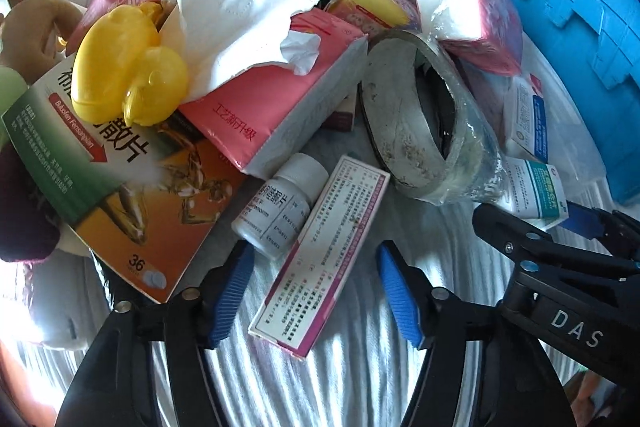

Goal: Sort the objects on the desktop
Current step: 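Grasp a white medicine box with the left tool while the right grasps a green-white box, then carry both medicine boxes over the blue crate with both tools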

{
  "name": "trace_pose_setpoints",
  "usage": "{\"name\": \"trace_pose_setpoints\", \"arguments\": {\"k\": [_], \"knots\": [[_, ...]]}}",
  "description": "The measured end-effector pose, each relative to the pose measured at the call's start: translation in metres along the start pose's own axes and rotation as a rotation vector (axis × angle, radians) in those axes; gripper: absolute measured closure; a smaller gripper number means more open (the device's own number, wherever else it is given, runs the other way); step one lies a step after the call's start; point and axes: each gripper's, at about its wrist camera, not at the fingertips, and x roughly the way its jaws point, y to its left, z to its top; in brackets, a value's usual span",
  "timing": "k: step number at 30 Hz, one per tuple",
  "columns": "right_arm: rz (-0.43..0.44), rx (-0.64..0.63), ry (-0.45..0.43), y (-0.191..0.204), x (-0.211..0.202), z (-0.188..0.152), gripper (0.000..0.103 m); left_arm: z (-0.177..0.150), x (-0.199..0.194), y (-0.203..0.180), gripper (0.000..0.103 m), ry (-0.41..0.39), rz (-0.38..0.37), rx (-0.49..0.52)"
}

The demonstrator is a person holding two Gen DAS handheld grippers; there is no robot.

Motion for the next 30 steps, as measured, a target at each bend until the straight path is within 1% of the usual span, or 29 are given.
{"name": "trace_pose_setpoints", "arguments": {"k": [1,2,3,5,9,12,17,20,21,25,30], "knots": [[-0.001,-0.001,-0.002,0.0,-0.001,-0.001,0.026,0.001,0.0,0.0,0.036,0.0,-0.002,-0.003],[-0.007,-0.007,-0.001,0.001,-0.001,-0.001,0.026,0.001,-0.002,-0.002,0.046,0.0,-0.006,0.002],[-0.014,-0.015,-0.001,0.002,-0.001,-0.001,0.026,0.0,-0.005,-0.004,0.063,-0.001,-0.01,0.008],[-0.029,-0.03,0.001,0.005,-0.001,-0.002,0.027,-0.001,-0.009,-0.009,0.066,-0.002,-0.011,0.022],[-0.038,-0.049,0.002,0.006,-0.005,-0.005,0.041,-0.003,-0.019,-0.011,0.07,0.008,-0.014,0.022],[-0.038,-0.058,0.003,0.005,-0.01,-0.008,0.042,-0.003,-0.033,-0.013,0.072,-0.007,-0.009,0.025],[-0.031,-0.053,-0.022,-0.004,-0.026,-0.013,0.042,0.003,-0.064,-0.017,0.074,-0.067,0.013,0.029],[-0.03,-0.052,-0.054,-0.007,-0.044,-0.01,0.042,0.011,-0.078,-0.013,0.075,-0.104,0.027,0.02],[-0.029,-0.052,-0.065,-0.008,-0.05,-0.009,0.042,0.012,-0.067,-0.012,0.075,-0.115,0.029,0.014],[-0.03,-0.064,-0.114,-0.008,-0.076,-0.006,0.042,0.026,-0.081,-0.003,0.075,-0.174,0.038,0.007],[-0.034,-0.093,-0.195,0.001,-0.111,0.011,0.042,0.046,-0.1,0.006,0.075,-0.255,0.05,0.006]]}}
